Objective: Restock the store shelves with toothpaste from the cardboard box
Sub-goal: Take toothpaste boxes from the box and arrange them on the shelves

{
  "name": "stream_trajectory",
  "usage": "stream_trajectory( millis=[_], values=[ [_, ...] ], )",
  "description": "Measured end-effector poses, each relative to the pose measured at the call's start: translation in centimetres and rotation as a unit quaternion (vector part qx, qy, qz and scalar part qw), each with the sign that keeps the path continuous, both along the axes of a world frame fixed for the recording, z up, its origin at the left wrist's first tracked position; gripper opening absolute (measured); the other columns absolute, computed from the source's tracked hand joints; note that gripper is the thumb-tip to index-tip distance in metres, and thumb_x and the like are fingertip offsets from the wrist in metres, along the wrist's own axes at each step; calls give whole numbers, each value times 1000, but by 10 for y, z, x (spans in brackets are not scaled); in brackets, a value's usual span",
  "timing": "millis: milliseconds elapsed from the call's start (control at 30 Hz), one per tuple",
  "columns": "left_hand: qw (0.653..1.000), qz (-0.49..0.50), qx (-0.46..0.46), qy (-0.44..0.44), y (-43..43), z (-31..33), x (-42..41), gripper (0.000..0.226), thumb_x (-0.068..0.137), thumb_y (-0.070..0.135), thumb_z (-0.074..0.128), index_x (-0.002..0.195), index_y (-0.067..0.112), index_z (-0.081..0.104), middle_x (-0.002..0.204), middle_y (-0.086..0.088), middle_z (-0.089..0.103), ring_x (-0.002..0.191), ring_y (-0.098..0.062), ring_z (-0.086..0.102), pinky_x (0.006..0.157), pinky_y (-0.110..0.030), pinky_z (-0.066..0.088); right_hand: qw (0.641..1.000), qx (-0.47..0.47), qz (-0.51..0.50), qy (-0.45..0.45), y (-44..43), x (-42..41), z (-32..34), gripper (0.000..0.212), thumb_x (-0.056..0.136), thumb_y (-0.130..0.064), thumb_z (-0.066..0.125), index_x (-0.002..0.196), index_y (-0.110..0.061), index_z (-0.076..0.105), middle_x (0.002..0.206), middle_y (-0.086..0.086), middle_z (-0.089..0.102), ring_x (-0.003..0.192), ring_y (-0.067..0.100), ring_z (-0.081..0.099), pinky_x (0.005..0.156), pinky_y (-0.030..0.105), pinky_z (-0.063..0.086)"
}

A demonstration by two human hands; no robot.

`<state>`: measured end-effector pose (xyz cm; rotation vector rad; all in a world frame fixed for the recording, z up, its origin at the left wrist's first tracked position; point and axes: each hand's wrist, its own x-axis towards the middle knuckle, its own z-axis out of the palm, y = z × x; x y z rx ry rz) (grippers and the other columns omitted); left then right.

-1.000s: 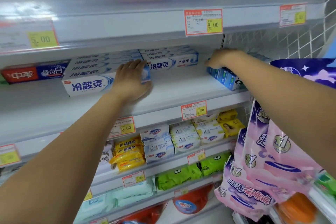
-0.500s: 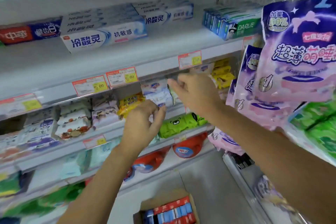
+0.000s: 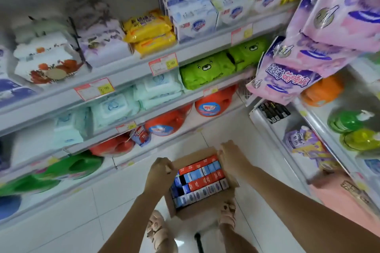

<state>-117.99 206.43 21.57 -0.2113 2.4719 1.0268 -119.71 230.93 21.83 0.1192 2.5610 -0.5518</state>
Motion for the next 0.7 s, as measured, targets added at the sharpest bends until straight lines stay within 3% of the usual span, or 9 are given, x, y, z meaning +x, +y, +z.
stream_trajectory(
  millis=[100,200,267,400,433,500,567,633,700],
  values=[
    [998,0,-26,-58,-9,-54,12,30,85,12,61,66,28,44,82,7,50,81,-15,52,55,-14,31,998,0,-9,-55,-12,18,-53,15,89,-12,59,102,-14,51,115,6,46,101,18,53,86,27,48],
    [995,-16,-45,-84,-12,-103,22,24,89,11,53,71,25,44,76,10,44,77,-12,46,54,-5,33,997,-5,-27,-77,-23,29,-109,20,86,-16,61,103,-14,51,109,4,48,100,20,57,85,34,53],
    [994,-34,-49,-86,-13,-140,27,15,88,5,50,82,19,49,81,6,46,74,-10,44,58,-5,35,996,13,-18,-87,-28,34,-145,21,87,-22,61,106,-16,54,104,0,53,93,14,56,80,28,52],
    [987,-106,-95,-73,-10,-208,43,19,78,8,54,72,26,52,78,-4,50,75,-20,51,66,-28,40,991,-13,-14,-132,-41,40,-218,32,91,-21,58,121,-16,49,121,4,58,98,17,59,81,27,50],
    [985,-87,-112,-96,-7,-226,46,14,79,9,53,73,22,55,80,-9,55,77,-23,56,68,-32,43,989,-30,-19,-140,-44,40,-235,38,90,-19,59,127,-16,48,127,6,56,102,21,59,84,30,51],
    [988,-62,-100,-101,-6,-247,46,24,86,8,51,105,17,62,113,-10,56,109,-27,53,91,-35,44,990,-45,1,-136,-51,39,-266,52,87,-17,62,135,-15,43,134,9,50,114,26,55,90,33,48],
    [987,-13,-152,-41,-11,-270,46,45,91,7,45,135,17,46,143,-5,35,138,-27,22,112,-33,28,989,-66,38,-123,-61,38,-290,60,88,-19,64,141,-14,37,138,10,46,123,27,47,98,35,41],
    [985,-9,-166,-34,-20,-284,51,52,90,7,48,141,15,38,150,-8,24,143,-27,11,114,-32,22,988,-94,68,-100,-76,38,-314,62,88,-19,65,142,-13,36,140,11,43,127,28,43,102,38,40],
    [984,15,-178,11,-27,-296,58,49,81,7,55,130,10,51,141,-18,37,134,-34,31,106,-39,32,983,-131,87,-91,-93,41,-332,57,87,-15,65,138,-10,40,137,12,44,124,28,44,99,38,41]
  ],
)
